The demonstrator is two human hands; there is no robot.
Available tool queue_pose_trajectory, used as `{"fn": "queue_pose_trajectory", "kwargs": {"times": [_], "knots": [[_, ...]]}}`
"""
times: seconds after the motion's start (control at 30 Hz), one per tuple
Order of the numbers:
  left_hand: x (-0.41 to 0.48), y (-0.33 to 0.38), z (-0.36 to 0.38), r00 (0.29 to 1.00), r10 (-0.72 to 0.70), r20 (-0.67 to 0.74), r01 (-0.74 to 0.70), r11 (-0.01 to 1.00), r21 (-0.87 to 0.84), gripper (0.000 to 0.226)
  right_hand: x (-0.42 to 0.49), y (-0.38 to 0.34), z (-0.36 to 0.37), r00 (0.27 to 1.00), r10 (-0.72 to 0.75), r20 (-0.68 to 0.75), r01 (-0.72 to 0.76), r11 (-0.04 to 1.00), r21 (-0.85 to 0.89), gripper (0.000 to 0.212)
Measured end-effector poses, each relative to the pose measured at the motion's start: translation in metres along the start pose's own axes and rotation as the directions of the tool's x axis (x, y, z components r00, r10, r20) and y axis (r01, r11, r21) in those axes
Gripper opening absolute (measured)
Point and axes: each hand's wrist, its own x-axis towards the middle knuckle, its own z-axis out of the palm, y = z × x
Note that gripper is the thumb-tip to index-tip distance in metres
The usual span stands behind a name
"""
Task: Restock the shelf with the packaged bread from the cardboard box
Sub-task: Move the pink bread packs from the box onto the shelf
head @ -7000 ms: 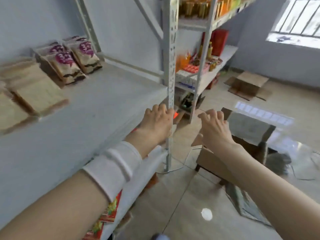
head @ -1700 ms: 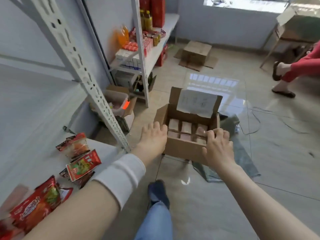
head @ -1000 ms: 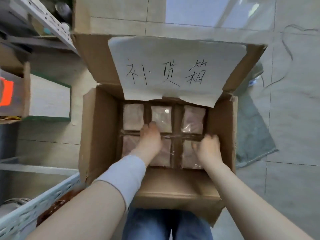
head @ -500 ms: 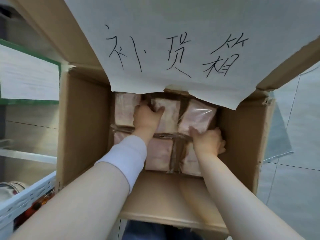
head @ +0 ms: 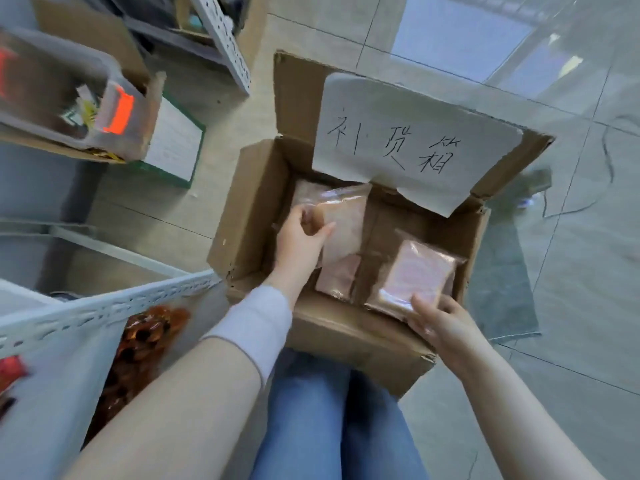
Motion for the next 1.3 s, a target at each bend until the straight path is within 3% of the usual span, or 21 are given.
{"fn": "queue_pose_trajectory", "kwargs": {"times": [0.17, 0.37, 0.43, 0.57, 0.7, 0.77, 0.87, 0.97, 1.07, 1.3], "knots": [[-0.107, 0.018, -0.102, 0.987, 0.012, -0.158, -0.062, 0.946, -0.318, 0.019, -0.093, 0.011, -0.003, 0.963, -0.133, 0.236, 0.171, 0.974, -0.147, 0.029], [-0.273, 0.046, -0.249, 0.928, 0.07, -0.366, -0.274, 0.794, -0.543, 0.012, -0.233, 0.012, 0.044, 0.801, -0.268, 0.535, 0.416, 0.892, -0.177, 0.022], [-0.33, 0.055, -0.304, 0.867, 0.089, -0.491, -0.374, 0.767, -0.521, 0.012, -0.288, 0.016, 0.072, 0.73, -0.303, 0.612, 0.51, 0.838, -0.194, 0.027], [-0.442, 0.052, -0.414, 0.676, 0.118, -0.728, -0.554, 0.732, -0.396, 0.009, -0.402, 0.041, 0.141, 0.538, -0.317, 0.781, 0.659, 0.736, -0.156, 0.037], [-0.551, 0.011, -0.522, 0.512, 0.119, -0.851, -0.648, 0.704, -0.291, 0.01, -0.504, 0.103, 0.226, 0.34, -0.282, 0.897, 0.766, 0.636, -0.091, 0.022], [-0.601, -0.026, -0.572, 0.454, 0.112, -0.884, -0.664, 0.704, -0.252, 0.012, -0.55, 0.147, 0.268, 0.267, -0.249, 0.931, 0.798, 0.599, -0.068, 0.03], [-0.663, -0.091, -0.639, 0.382, 0.036, -0.924, -0.661, 0.71, -0.245, 0.012, -0.607, 0.217, 0.331, 0.209, -0.192, 0.959, 0.821, 0.568, -0.065, 0.041], [-0.706, -0.157, -0.702, 0.288, -0.084, -0.954, -0.642, 0.722, -0.258, 0.01, -0.647, 0.285, 0.403, 0.148, -0.137, 0.979, 0.848, 0.527, -0.055, 0.03], [-0.717, -0.199, -0.752, 0.262, -0.173, -0.949, -0.62, 0.723, -0.303, 0.007, -0.675, 0.332, 0.463, 0.128, -0.176, 0.976, 0.847, 0.532, -0.015, 0.006], [-0.699, -0.265, -0.87, 0.198, -0.296, -0.934, -0.56, 0.749, -0.356, 0.006, -0.729, 0.424, 0.593, 0.104, -0.175, 0.979, 0.904, 0.426, -0.02, 0.019]]}}
